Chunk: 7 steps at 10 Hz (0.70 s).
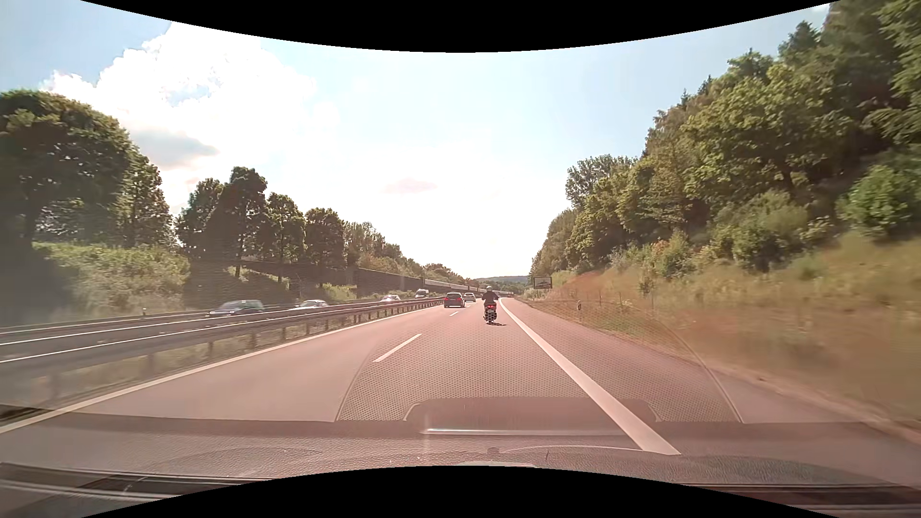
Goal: Follow the waypoints while adhering to traffic rules and regulations
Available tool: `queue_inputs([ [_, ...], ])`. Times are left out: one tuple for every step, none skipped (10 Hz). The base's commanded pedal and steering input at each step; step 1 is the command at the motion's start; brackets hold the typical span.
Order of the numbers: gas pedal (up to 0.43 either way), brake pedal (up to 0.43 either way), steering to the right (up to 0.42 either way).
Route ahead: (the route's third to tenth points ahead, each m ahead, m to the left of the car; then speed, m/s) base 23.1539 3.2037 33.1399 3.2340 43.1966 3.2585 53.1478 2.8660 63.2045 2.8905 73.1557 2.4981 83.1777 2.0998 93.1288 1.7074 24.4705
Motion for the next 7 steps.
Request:
queue_inputs([
  [0.248,0.012,0.004],
  [0.248,0.012,0.004],
  [0.240,0.012,0.004],
  [0.228,0.012,0.004],
  [0.220,0.012,0.004],
  [0.220,0.012,0.003],
  [0.209,0.012,0.003],
])
